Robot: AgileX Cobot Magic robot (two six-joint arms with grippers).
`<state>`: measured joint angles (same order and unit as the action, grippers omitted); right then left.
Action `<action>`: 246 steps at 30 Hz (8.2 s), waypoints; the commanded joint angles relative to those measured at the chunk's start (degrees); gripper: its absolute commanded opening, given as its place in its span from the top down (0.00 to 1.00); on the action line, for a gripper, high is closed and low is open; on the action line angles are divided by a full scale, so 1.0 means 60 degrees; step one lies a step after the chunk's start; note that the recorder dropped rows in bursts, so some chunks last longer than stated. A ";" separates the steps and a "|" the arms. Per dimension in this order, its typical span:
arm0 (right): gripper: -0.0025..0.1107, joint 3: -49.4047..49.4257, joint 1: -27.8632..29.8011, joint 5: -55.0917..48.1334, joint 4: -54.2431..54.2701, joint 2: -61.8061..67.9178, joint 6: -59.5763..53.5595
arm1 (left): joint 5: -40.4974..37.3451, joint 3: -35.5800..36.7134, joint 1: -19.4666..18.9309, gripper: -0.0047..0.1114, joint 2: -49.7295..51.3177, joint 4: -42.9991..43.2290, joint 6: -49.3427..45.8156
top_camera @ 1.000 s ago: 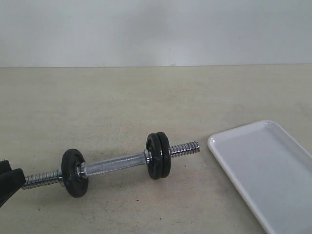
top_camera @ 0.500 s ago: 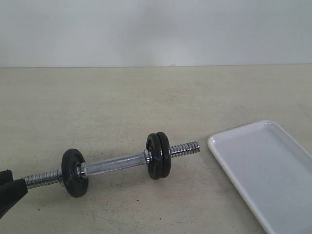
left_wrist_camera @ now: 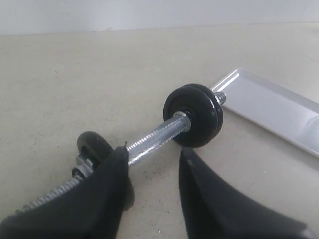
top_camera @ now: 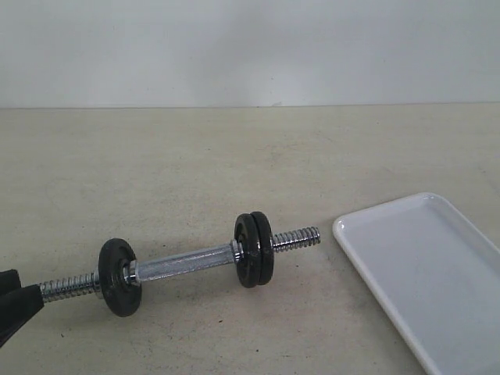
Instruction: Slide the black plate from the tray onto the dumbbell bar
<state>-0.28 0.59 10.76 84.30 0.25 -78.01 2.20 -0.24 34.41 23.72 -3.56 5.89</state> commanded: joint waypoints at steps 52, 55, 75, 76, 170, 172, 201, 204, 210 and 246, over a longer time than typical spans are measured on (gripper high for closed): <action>0.98 0.0047 0.0031 -0.0947 0.0007 -0.0041 -0.0062 | 0.0632 0.0039 -0.4303 0.68 -0.3954 -0.0050 0.0010; 0.98 0.0047 0.0031 -0.0947 0.0007 -0.0041 -0.0062 | 0.0632 0.0039 -0.4303 0.68 -0.3954 -0.0050 0.0010; 0.98 0.0047 0.0031 -0.0741 0.0007 -0.0041 -0.0062 | -0.1680 0.0039 -0.5366 0.68 -0.3954 -0.0037 -0.0637; 0.98 0.0047 0.0031 -0.0741 0.0007 -0.0041 -0.0062 | -0.1795 0.0039 -0.5418 0.68 -0.3954 -0.0037 -0.0670; 0.98 0.0047 0.0031 -0.0360 0.0007 -0.0041 -0.0062 | -0.3113 0.0039 -0.5963 0.68 -0.3954 -0.0051 -0.1352; 0.98 0.0047 0.0031 -0.0360 0.0007 -0.0041 -0.0062 | -0.3113 0.0039 -0.5963 0.68 -0.3954 -0.0051 -0.1352; 0.98 0.0047 0.0031 -0.3220 -1.2714 -0.0041 1.1238 | -0.3113 0.0039 -0.5963 0.68 -0.3954 -0.0051 -0.1352; 0.98 0.0047 0.0031 -0.3959 -1.2643 -0.0041 1.1247 | -0.3113 0.0039 -0.5963 0.68 -0.3954 -0.0051 -0.1352; 0.98 0.0047 0.0031 -0.4684 -1.2754 -0.0041 1.1225 | -0.3113 0.0039 -0.5963 0.68 -0.3954 -0.0051 -0.1352; 0.98 0.0047 -0.0104 -0.5024 -1.4397 -0.0041 1.2887 | -0.3113 0.0039 -0.5963 0.68 -0.3954 -0.0051 -0.1352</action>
<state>-0.19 0.36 -19.70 -1.35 0.25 0.00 -16.48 -0.14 -1.19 0.21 -3.57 -2.02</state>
